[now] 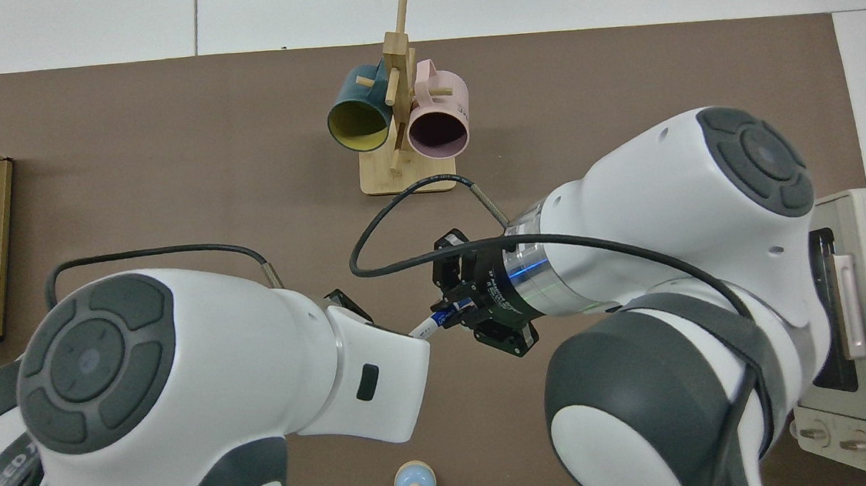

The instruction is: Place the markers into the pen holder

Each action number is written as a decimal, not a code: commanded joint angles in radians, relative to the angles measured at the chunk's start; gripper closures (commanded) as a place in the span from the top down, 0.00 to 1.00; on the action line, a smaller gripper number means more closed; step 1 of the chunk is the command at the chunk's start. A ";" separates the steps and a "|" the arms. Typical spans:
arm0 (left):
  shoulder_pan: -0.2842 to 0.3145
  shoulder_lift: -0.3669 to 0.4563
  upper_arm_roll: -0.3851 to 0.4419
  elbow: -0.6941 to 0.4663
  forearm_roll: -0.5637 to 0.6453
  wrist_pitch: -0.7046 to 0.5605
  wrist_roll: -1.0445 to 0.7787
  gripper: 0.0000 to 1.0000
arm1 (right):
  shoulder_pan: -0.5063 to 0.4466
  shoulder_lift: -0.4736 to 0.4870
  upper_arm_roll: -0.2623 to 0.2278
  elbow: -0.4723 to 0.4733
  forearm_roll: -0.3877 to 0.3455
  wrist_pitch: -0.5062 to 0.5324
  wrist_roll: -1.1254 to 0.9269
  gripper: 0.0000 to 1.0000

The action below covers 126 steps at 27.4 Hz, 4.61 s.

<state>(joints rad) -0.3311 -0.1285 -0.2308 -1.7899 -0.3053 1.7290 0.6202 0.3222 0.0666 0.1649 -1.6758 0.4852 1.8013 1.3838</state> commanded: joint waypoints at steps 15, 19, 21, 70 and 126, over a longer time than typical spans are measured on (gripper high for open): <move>-0.012 -0.022 -0.007 -0.028 -0.006 0.004 -0.004 0.00 | -0.002 0.013 0.002 0.019 0.012 0.027 -0.011 1.00; -0.012 -0.022 -0.005 -0.028 -0.002 0.000 -0.002 0.00 | -0.003 0.010 -0.007 0.021 0.000 0.029 -0.071 1.00; -0.012 -0.022 -0.005 -0.028 0.000 -0.003 0.000 0.00 | -0.012 0.007 -0.007 0.021 -0.026 0.029 -0.110 1.00; 0.372 -0.003 0.010 0.014 0.733 -0.151 0.447 0.00 | -0.350 -0.074 -0.011 0.053 -0.557 -0.189 -1.181 1.00; 0.876 0.144 0.016 0.083 1.114 0.461 1.526 0.00 | -0.350 -0.074 -0.011 0.053 -0.556 -0.188 -1.181 1.00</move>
<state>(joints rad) 0.5238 -0.0007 -0.2043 -1.7199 0.8058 2.1636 2.1285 -0.0110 0.0016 0.1441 -1.6191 -0.0762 1.6153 0.2240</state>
